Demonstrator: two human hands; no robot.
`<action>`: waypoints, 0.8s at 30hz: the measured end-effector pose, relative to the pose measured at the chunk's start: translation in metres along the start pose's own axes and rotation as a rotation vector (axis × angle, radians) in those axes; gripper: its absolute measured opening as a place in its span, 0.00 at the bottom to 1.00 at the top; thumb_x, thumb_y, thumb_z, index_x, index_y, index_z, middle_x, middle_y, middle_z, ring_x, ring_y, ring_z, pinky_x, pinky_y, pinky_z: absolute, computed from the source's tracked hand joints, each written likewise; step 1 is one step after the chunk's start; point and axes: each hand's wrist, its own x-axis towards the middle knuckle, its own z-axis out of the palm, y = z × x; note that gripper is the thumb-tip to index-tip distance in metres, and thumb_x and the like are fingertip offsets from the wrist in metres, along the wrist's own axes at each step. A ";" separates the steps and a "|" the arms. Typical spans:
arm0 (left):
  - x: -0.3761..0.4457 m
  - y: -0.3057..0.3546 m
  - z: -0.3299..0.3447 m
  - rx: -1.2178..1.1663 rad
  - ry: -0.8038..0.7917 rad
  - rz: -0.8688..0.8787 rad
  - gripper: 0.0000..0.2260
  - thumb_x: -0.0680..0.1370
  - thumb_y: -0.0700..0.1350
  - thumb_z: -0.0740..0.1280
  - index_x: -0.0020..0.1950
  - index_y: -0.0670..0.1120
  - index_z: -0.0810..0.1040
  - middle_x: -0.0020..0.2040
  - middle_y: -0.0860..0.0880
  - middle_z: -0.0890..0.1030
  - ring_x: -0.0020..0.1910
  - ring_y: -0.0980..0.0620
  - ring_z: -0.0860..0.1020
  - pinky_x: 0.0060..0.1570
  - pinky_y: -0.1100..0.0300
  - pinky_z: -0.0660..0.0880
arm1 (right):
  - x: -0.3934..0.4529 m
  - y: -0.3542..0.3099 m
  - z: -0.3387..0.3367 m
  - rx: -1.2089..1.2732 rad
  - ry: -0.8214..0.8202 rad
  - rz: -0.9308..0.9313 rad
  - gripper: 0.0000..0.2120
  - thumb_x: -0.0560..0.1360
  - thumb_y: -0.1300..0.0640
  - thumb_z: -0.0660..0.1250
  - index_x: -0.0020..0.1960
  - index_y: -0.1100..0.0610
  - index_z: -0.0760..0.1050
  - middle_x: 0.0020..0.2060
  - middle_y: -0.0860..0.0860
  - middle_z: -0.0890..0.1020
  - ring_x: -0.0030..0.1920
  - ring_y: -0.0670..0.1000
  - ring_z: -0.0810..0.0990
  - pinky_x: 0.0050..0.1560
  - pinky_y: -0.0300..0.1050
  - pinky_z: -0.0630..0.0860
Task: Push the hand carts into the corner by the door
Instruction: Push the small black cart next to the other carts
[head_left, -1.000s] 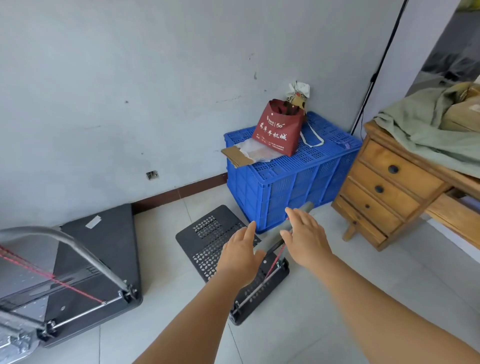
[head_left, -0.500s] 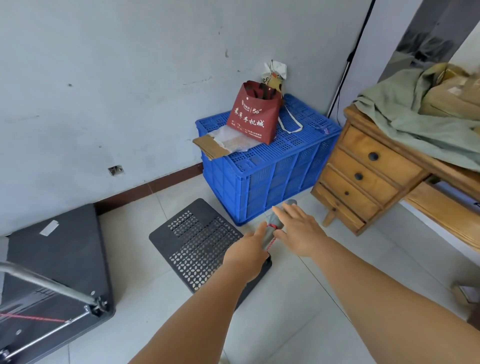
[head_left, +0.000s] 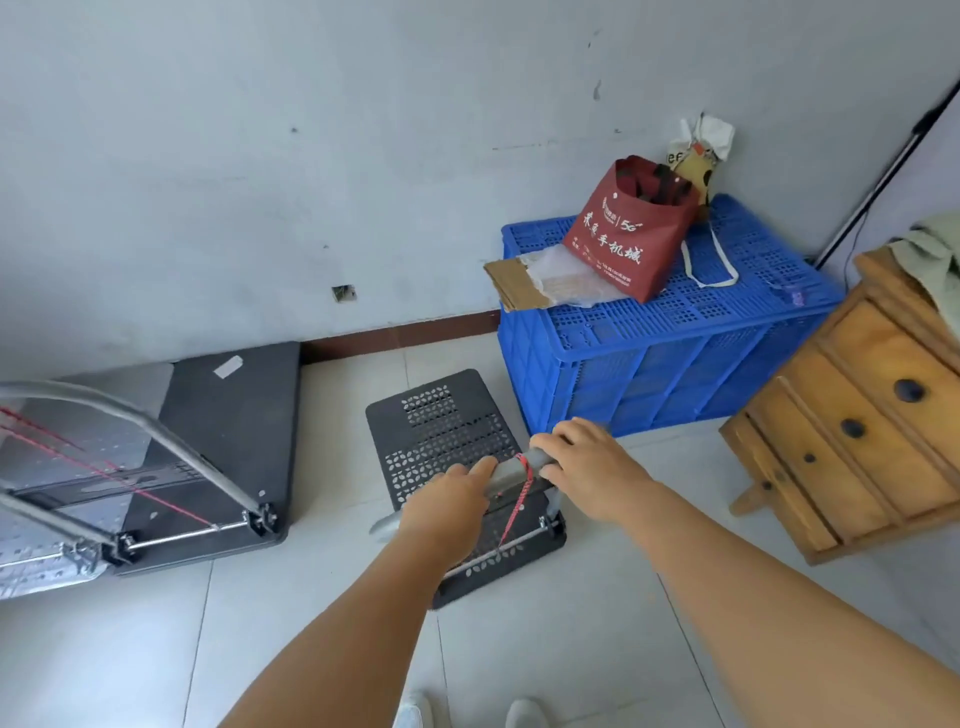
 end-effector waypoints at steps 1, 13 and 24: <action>-0.003 -0.010 -0.002 0.007 0.028 -0.032 0.15 0.81 0.43 0.56 0.67 0.53 0.63 0.54 0.46 0.75 0.51 0.44 0.76 0.44 0.51 0.72 | 0.007 -0.007 0.002 0.003 -0.011 -0.026 0.17 0.82 0.51 0.52 0.70 0.48 0.63 0.63 0.51 0.69 0.68 0.54 0.63 0.67 0.52 0.61; -0.024 -0.126 -0.036 0.065 0.126 -0.164 0.17 0.80 0.40 0.55 0.68 0.52 0.66 0.57 0.47 0.76 0.57 0.45 0.75 0.46 0.58 0.65 | 0.067 -0.123 0.007 0.012 -0.062 -0.133 0.14 0.82 0.53 0.53 0.67 0.45 0.63 0.62 0.51 0.74 0.61 0.57 0.71 0.57 0.60 0.67; -0.003 -0.241 -0.062 0.022 0.195 -0.164 0.12 0.81 0.42 0.56 0.63 0.52 0.68 0.54 0.48 0.76 0.55 0.45 0.74 0.50 0.57 0.65 | 0.140 -0.218 0.005 0.014 -0.023 -0.063 0.14 0.80 0.54 0.52 0.65 0.43 0.63 0.58 0.49 0.75 0.58 0.56 0.72 0.58 0.68 0.69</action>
